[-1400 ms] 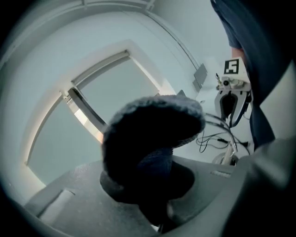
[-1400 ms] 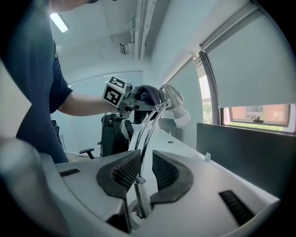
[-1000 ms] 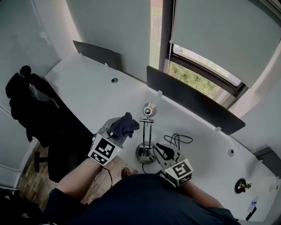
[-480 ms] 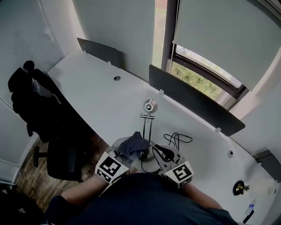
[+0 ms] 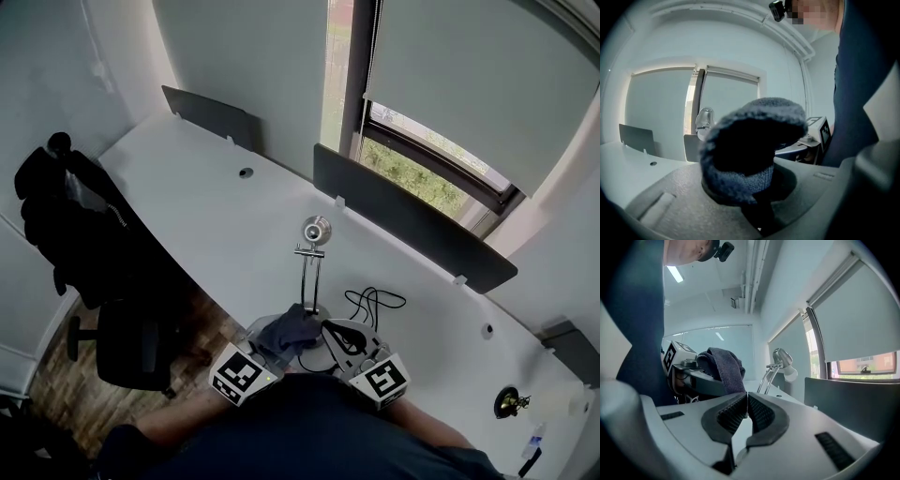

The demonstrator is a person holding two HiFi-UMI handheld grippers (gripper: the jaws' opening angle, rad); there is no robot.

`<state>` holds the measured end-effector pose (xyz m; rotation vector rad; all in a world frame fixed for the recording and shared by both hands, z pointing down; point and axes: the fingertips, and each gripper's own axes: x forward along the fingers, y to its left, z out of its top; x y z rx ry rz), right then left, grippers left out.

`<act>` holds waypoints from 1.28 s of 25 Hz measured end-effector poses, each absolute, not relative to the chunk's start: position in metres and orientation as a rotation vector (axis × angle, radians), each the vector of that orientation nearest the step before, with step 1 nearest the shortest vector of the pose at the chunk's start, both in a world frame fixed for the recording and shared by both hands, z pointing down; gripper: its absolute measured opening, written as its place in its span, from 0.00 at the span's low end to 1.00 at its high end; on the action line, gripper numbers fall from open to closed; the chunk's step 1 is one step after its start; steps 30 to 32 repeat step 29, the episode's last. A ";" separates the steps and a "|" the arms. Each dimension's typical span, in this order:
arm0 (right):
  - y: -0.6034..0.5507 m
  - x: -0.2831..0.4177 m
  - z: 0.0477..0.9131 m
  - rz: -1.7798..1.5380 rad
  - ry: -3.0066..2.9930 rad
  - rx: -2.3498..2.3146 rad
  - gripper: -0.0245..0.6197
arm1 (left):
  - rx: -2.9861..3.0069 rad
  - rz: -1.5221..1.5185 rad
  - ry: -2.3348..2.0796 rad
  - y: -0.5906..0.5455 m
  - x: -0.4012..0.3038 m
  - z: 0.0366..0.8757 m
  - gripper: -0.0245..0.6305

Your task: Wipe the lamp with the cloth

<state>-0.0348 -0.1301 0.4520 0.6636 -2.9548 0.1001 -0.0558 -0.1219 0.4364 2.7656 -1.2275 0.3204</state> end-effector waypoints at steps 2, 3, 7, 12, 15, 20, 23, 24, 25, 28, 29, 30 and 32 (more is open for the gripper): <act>-0.129 -0.035 0.451 0.093 -2.956 0.663 0.06 | 2.774 0.323 -1.215 -0.120 -0.054 0.437 0.15; -0.129 -0.035 0.450 0.089 -2.956 0.662 0.06 | 2.779 0.326 -1.212 -0.120 -0.053 0.437 0.15; -0.129 -0.036 0.449 0.075 -2.961 0.660 0.06 | 2.784 0.329 -1.214 -0.120 -0.053 0.436 0.15; -0.129 -0.038 0.448 0.076 -2.969 0.652 0.06 | 2.780 0.325 -1.219 -0.119 -0.055 0.435 0.15; -0.129 -0.039 0.447 0.070 -2.967 0.644 0.06 | 2.781 0.328 -1.223 -0.119 -0.056 0.436 0.15; -0.126 -0.040 0.449 0.096 -2.967 0.642 0.06 | 2.773 0.317 -1.225 -0.117 -0.057 0.436 0.15; -0.127 -0.041 0.447 0.091 -2.965 0.638 0.06 | 2.774 0.317 -1.223 -0.118 -0.058 0.435 0.15; -0.127 -0.041 0.446 0.091 -2.963 0.638 0.06 | 2.774 0.317 -1.222 -0.118 -0.058 0.435 0.15; -0.128 -0.041 0.447 0.100 -2.961 0.641 0.06 | 2.774 0.316 -1.223 -0.119 -0.059 0.434 0.15; -0.129 -0.043 0.446 0.105 -2.963 0.636 0.06 | 2.770 0.315 -1.226 -0.120 -0.061 0.434 0.15; -0.129 -0.043 0.445 0.100 -2.965 0.632 0.06 | 2.769 0.315 -1.227 -0.120 -0.061 0.434 0.15; -0.129 -0.043 0.445 0.100 -2.965 0.632 0.06 | 2.769 0.315 -1.227 -0.120 -0.061 0.434 0.15; -0.129 -0.043 0.445 0.100 -2.965 0.632 0.06 | 2.769 0.315 -1.227 -0.120 -0.061 0.434 0.15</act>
